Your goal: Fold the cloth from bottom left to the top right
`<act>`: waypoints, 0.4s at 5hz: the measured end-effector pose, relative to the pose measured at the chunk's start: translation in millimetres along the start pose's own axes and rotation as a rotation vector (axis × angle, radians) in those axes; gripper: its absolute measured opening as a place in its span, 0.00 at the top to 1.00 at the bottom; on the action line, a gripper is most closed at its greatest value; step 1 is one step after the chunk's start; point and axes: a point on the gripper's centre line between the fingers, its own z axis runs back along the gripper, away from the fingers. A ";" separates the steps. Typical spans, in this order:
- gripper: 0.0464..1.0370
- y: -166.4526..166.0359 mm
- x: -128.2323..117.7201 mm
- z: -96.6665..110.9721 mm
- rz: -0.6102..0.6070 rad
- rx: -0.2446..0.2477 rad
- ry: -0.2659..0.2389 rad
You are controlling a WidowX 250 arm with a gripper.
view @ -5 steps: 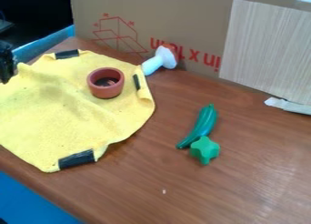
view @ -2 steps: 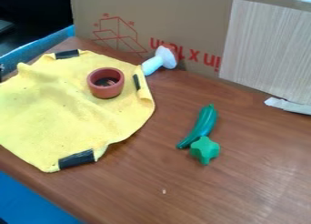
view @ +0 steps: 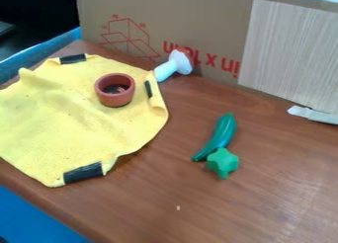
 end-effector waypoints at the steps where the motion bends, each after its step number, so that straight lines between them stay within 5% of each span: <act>1: 0.04 5.1 1.0 -1.8 0.048 -0.032 0.005; 2: 0.07 10.5 -2.0 -6.3 0.117 -0.066 0.011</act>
